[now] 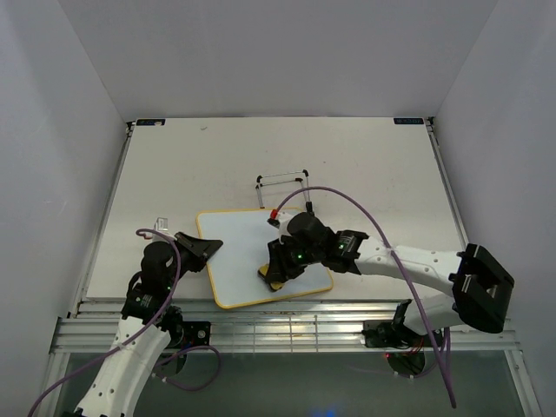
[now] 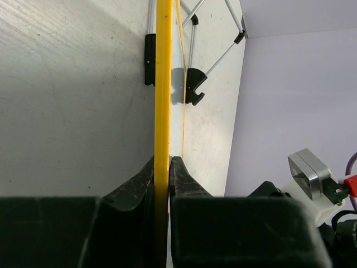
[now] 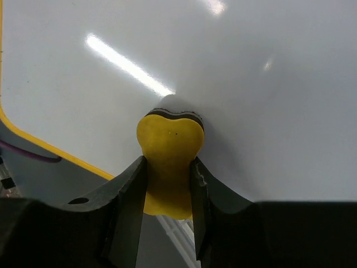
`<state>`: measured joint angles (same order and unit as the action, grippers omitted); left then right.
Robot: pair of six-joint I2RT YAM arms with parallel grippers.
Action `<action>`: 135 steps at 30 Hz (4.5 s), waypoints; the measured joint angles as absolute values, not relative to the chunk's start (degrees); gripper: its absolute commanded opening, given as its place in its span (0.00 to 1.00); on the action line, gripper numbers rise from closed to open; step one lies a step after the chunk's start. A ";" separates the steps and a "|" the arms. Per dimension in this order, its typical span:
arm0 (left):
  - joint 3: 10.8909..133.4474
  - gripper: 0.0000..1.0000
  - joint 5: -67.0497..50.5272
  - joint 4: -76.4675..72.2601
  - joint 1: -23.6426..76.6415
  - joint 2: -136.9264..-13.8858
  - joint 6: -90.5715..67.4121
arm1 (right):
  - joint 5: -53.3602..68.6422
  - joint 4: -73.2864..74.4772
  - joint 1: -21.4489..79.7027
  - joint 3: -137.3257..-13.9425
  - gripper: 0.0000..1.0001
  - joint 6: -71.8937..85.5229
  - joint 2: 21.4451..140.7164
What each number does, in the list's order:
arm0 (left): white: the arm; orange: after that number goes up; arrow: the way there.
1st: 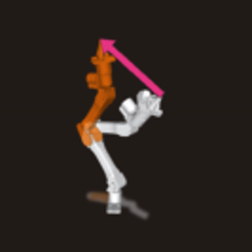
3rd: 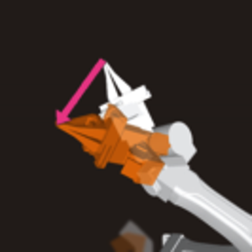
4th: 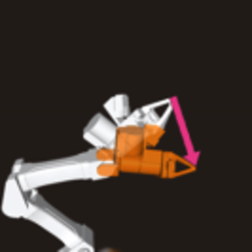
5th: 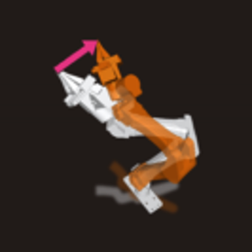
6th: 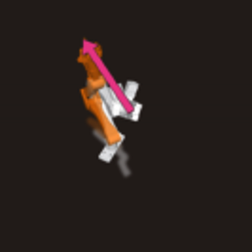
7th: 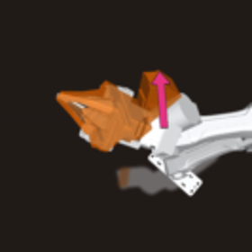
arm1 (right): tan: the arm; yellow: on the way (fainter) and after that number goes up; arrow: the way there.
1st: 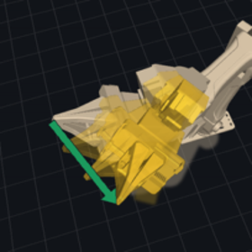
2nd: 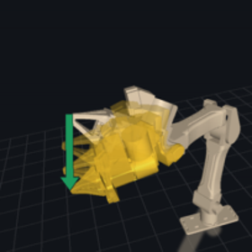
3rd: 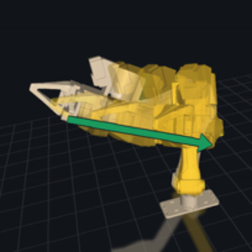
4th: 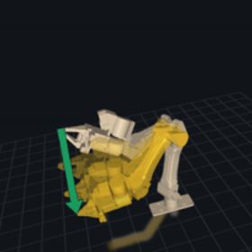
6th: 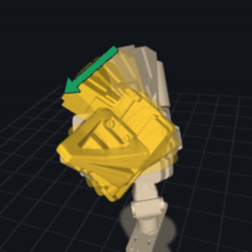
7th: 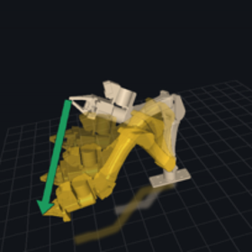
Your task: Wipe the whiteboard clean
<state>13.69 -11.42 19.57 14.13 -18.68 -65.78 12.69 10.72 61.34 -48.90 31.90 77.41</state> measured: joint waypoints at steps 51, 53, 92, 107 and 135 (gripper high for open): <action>22.39 0.00 -23.18 24.84 14.00 -20.80 -58.65 | -1.43 23.99 6.79 -36.77 0.74 19.92 74.81; 22.81 0.00 -23.20 24.86 14.00 -21.23 -58.52 | -1.56 24.34 6.74 -36.75 0.75 19.73 73.76; 44.18 0.00 -35.79 -41.56 14.00 -77.80 -51.86 | 5.32 35.86 6.39 -41.50 0.85 16.05 38.87; 55.90 0.00 -39.92 -63.75 12.60 -97.82 -49.30 | 8.86 36.25 6.39 -41.47 0.84 15.53 37.10; 60.38 0.00 -50.06 -72.88 5.04 -116.71 -55.88 | 11.29 38.87 6.39 -43.09 0.83 12.84 37.91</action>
